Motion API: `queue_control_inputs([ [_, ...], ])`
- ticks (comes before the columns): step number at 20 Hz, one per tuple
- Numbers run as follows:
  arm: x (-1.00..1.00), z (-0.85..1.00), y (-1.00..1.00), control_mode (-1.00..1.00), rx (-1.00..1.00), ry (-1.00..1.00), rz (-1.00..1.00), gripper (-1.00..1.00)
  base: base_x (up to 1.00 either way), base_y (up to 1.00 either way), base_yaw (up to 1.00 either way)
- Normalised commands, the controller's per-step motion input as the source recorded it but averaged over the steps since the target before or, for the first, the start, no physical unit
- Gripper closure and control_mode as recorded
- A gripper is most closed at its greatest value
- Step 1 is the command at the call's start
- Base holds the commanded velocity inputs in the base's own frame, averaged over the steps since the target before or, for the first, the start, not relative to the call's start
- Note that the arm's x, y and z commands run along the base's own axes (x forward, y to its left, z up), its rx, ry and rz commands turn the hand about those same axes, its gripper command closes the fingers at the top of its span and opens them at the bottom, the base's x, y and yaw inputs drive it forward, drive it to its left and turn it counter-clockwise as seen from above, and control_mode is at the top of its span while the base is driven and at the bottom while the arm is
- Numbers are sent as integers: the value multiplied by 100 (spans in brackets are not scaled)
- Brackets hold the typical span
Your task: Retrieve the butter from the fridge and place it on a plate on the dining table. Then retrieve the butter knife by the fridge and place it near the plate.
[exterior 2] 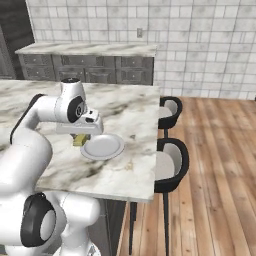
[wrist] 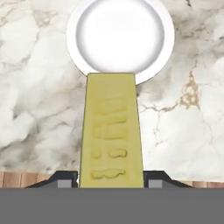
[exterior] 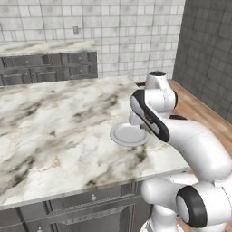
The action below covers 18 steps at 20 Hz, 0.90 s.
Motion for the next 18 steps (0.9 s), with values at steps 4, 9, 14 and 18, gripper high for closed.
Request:
queue_control_inputs([
  [4, 94, -33, 0, -100, 0, 3, 0, 100, 0, 0, 0],
  [9, 84, -50, 0, -100, 0, -10, 0, 100, 0, 0, 0],
  [14, 36, -55, 0, -100, 0, -25, 0, 100, 0, 0, 0],
  [18, 30, -52, 0, -100, -2, -12, 0, 100, 0, 0, 0],
])
